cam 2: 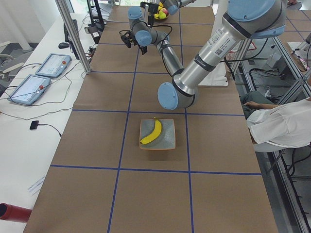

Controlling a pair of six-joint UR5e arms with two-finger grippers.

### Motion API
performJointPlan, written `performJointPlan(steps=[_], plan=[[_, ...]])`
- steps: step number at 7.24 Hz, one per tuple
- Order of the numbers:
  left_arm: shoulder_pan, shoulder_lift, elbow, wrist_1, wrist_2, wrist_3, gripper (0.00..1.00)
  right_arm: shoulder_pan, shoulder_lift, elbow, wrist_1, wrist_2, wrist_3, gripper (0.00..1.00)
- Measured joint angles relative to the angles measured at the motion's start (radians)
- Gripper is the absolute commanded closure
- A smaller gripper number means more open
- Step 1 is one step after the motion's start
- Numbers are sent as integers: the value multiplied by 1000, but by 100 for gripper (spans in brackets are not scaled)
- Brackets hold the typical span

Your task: Transfer all bananas from basket to plate

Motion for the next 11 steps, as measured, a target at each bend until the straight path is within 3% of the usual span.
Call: performJointPlan(steps=[3, 5, 6, 9, 10, 11], plan=[[24, -54, 106, -111, 4, -137, 1, -178, 162, 45, -190, -218, 52, 100], [26, -69, 134, -133, 6, -151, 6, -214, 180, 66, -206, -263, 82, 100], [27, -78, 146, -135, 6, -154, 13, -224, 187, 69, -207, -278, 86, 100], [28, -83, 155, -156, 6, -212, 100, -230, 202, 73, -207, -292, 89, 100], [29, -83, 155, -158, 6, -224, 100, -230, 204, 74, -207, -292, 90, 76], [30, -82, 155, -160, 6, -229, 100, -230, 205, 74, -206, -292, 93, 1]])
